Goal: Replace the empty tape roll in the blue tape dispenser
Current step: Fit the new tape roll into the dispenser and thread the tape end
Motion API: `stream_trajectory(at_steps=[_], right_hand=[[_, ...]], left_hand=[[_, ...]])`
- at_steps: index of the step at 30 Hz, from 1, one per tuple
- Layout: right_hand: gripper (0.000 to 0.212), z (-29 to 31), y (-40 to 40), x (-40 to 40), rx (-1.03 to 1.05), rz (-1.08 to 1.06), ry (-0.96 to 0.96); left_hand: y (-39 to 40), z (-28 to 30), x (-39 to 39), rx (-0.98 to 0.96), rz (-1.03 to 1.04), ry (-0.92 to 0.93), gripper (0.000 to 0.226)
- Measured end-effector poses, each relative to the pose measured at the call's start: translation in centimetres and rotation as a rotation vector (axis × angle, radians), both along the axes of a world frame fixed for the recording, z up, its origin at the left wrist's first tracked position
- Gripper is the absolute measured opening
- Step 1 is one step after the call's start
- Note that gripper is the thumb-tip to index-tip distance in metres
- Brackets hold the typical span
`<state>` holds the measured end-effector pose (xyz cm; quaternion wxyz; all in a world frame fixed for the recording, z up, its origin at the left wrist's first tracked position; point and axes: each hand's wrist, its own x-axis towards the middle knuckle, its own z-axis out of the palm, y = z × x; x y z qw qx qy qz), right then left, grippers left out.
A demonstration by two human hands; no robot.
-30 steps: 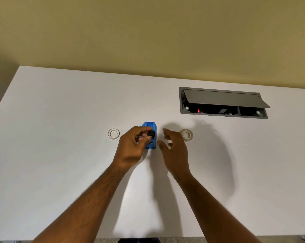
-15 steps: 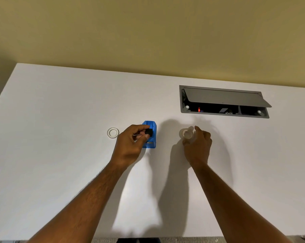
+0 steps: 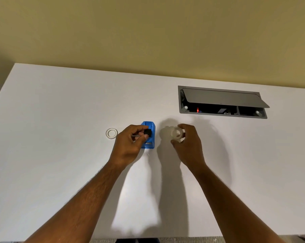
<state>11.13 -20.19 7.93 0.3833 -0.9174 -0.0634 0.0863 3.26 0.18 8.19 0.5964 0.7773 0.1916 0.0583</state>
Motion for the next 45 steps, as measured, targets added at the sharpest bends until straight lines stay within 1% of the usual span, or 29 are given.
stream_trajectory(at_steps=[5, 10, 15, 24, 27, 30, 33, 39, 45], right_hand=[[0.056, 2.2, 2.9, -0.8, 0.057, 0.17, -0.081], [0.056, 3.3, 4.5, -1.1, 0.048, 0.279, -0.049], [0.059, 4.1, 5.2, -1.1, 0.041, 0.37, -0.063], [0.048, 4.6, 5.7, -1.2, 0.157, 0.319, 0.076], [0.048, 4.7, 5.9, -1.2, 0.118, 0.352, 0.067], [0.048, 4.8, 6.0, -1.3, 0.121, 0.363, 0.039], [0.048, 4.7, 6.0, -1.3, 0.126, 0.348, 0.034], [0.048, 4.7, 6.0, -1.5, 0.146, 0.327, -0.006], [0.046, 4.5, 6.0, -1.5, 0.142, 0.338, -0.008]], left_hand=[[0.0, 0.5, 0.4, 0.02, -0.037, -0.064, 0.029], [0.1, 1.0, 0.5, 0.022, -0.07, -0.132, 0.028], [0.3, 1.1, 0.5, 0.024, -0.059, -0.141, 0.033], [0.7, 1.4, 0.4, -0.02, -0.025, -0.12, 0.033], [0.9, 1.5, 0.6, -0.065, -0.016, -0.074, 0.028], [1.1, 1.7, 0.6, -0.111, -0.006, -0.048, 0.025], [1.1, 2.0, 0.6, -0.178, -0.018, -0.056, 0.028], [1.4, 1.7, 0.6, -0.205, 0.002, -0.043, 0.023], [1.8, 1.5, 0.5, -0.242, -0.038, -0.022, 0.02]])
